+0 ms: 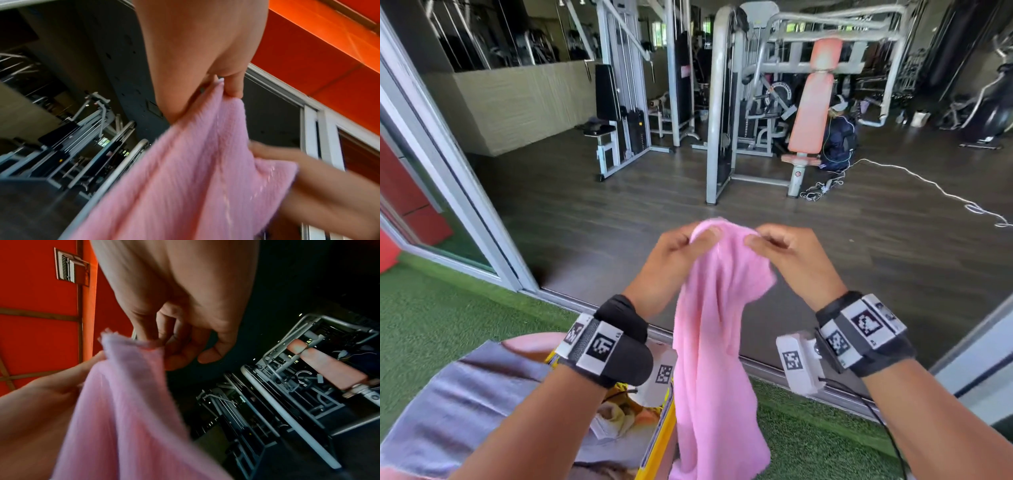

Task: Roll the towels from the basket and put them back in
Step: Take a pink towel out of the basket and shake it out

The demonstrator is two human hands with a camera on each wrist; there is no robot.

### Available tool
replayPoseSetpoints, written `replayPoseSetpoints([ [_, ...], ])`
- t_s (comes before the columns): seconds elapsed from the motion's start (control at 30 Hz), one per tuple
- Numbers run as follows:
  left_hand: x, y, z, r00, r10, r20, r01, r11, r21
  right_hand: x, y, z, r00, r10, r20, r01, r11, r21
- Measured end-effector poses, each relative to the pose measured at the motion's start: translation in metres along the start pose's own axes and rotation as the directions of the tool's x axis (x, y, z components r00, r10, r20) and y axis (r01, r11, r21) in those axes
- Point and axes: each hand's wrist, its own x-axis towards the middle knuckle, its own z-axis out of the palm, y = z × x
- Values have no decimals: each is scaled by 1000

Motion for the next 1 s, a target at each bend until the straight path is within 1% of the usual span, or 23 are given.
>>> replayPoseSetpoints([
  [0.07, -3, 0, 13, 993, -19, 115, 7, 995, 103, 10, -17, -5, 997, -72, -19, 72, 997, -10],
  [0.1, -3, 0, 19, 989, -11, 144, -5, 994, 108, 14, -25, -6, 994, -112, -4, 112, 993, -37],
  [0.13, -3, 3, 22, 992, 3, 129, -14, 996, 83, 17, -29, -5, 990, -137, 22, 139, 988, -64],
  [0.17, -1, 5, 22, 997, 15, 74, -18, 999, 38, 17, -27, -4, 991, -131, 42, 134, 988, -82],
  [0.23, 2, 11, 14, 997, 35, -64, -40, 996, -75, 11, -13, 0, 998, -36, 44, 39, 996, -81],
  [0.27, 3, 13, 9, 994, 29, -109, -42, 992, -118, 8, -6, 1, 999, 14, 43, -10, 997, -74],
  [0.3, 2, 14, 6, 992, 21, -127, -37, 991, -131, 5, -2, 1, 998, 34, 43, -31, 998, -61],
  [0.33, 2, 14, 6, 994, 14, -111, -27, 993, -113, 5, -2, 0, 999, 33, 35, -32, 999, -33],
  [0.43, -3, 14, 22, 999, -10, 40, 7, 997, 72, 13, -24, -3, 999, -31, -11, 32, 994, 102],
  [0.47, -4, 14, 28, 998, -13, 55, 7, 995, 101, 15, -31, -2, 999, -50, -11, 51, 991, 125],
  [0.5, -3, 14, 30, 1000, -8, 30, 5, 996, 92, 16, -33, 2, 998, -55, -10, 56, 989, 136],
  [0.53, -3, 14, 30, 1000, -6, -19, 7, 999, 41, 16, -31, 7, 999, -42, -14, 44, 987, 152],
  [0.6, 0, 15, 25, 993, -4, -116, -5, 997, -81, 8, -21, 20, 999, 43, -16, -38, 974, 222],
  [0.63, 1, 16, 23, 990, -1, -140, -14, 995, -101, 2, -16, 26, 996, 87, -8, -82, 959, 272],
  [0.67, 1, 17, 22, 988, 15, -153, -28, 996, -83, -4, -12, 32, 994, 106, -1, -100, 947, 306],
  [0.7, 0, 17, 21, 985, 43, -165, -47, 999, -21, -8, -11, 34, 995, 96, -9, -88, 946, 313],
  [0.77, 0, 18, 20, 980, 102, -171, -85, 991, 105, -9, -15, 35, 998, 57, -33, -46, 963, 266],
  [0.83, 0, 19, 18, 978, 115, -174, -95, 989, 117, -4, -19, 34, 999, 41, -26, -34, 974, 223],
  [0.9, 0, 18, 16, 976, 107, -189, -88, 991, 105, 1, -20, 32, 999, 37, -18, -32, 974, 225],
  [1.0, 4, 24, 10, 972, 107, -209, -80, 988, 134, -1, -14, 38, 997, 66, -31, -57, 972, 229],
])
